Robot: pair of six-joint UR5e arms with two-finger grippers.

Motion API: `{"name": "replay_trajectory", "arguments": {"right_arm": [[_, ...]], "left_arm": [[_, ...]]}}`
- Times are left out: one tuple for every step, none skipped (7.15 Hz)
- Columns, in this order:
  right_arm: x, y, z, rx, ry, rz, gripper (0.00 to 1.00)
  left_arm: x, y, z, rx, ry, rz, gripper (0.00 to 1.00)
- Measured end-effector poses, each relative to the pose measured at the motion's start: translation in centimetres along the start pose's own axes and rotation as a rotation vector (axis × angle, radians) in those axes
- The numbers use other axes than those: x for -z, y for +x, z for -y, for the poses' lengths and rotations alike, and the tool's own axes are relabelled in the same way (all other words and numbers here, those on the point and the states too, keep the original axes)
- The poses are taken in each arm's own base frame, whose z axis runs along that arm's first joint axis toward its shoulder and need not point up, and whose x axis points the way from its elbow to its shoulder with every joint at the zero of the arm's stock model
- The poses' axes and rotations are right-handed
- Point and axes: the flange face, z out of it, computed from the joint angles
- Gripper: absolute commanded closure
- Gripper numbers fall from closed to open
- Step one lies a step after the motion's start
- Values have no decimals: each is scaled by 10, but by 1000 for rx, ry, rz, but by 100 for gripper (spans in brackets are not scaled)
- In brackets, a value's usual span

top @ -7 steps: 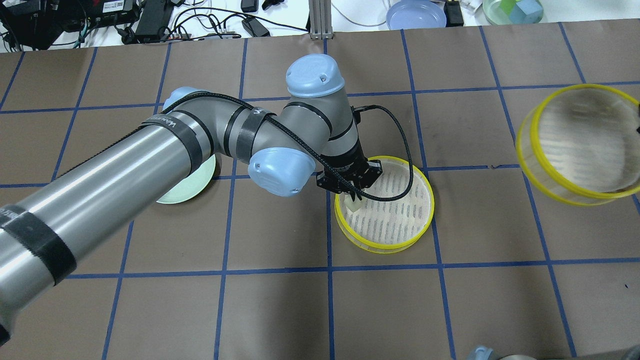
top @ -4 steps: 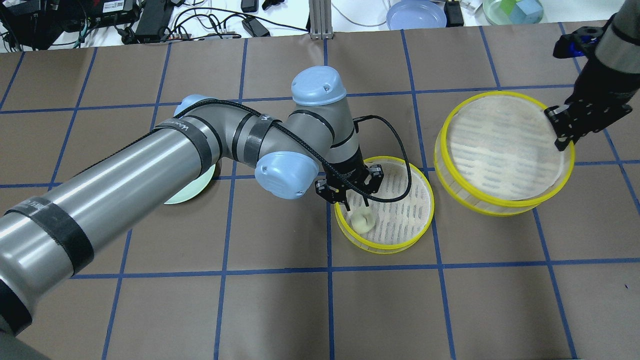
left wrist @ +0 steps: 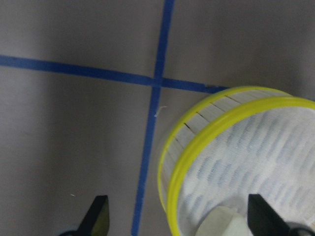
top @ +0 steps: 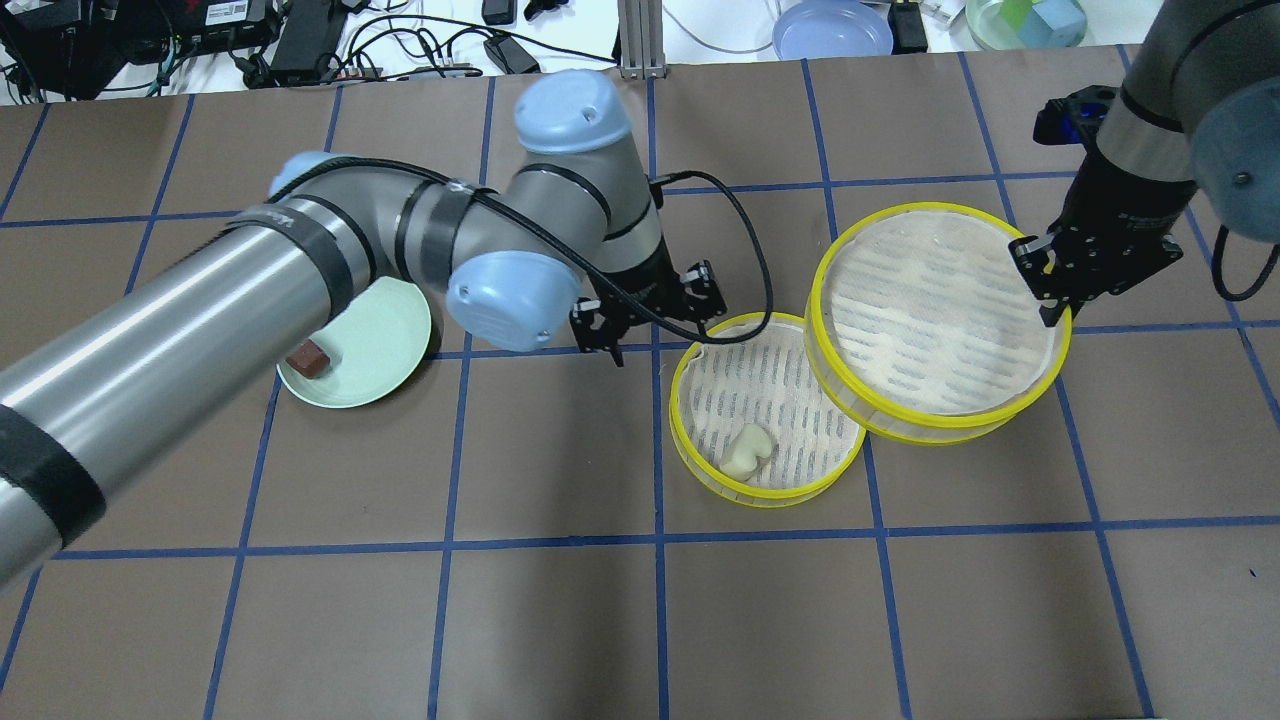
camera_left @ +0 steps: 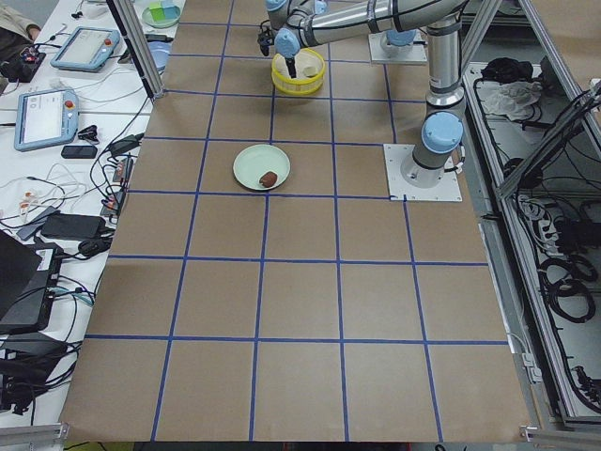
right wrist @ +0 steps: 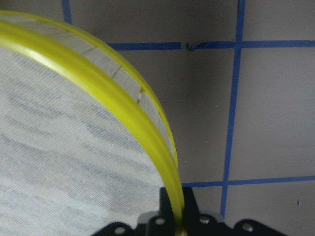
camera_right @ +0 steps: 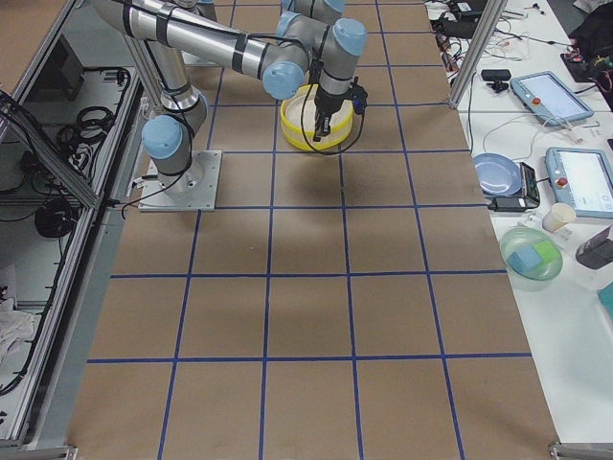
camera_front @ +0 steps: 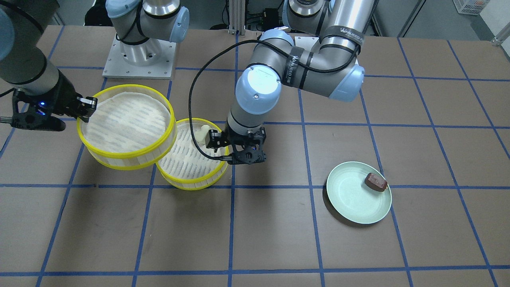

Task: Stack buns with steamer

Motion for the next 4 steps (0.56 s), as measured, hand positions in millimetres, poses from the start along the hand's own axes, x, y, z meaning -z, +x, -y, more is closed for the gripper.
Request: {"name": "replay_trajectory", "arguments": {"right_arm": [[-1,-33,0,-8,10,-10,99],[-9,-56,3,11,4,-16,100],[-25,-73,7,69,-4,-21,100],[-46,-83,9,134,-8,-23,100]], "left_arm": [[28,-36,18,-66,36,69,0],[49,-73,34,-121,50,125,0],[67,-115,50,-151,52,150,0],[79,-154,63,-185,46,158,1]]}}
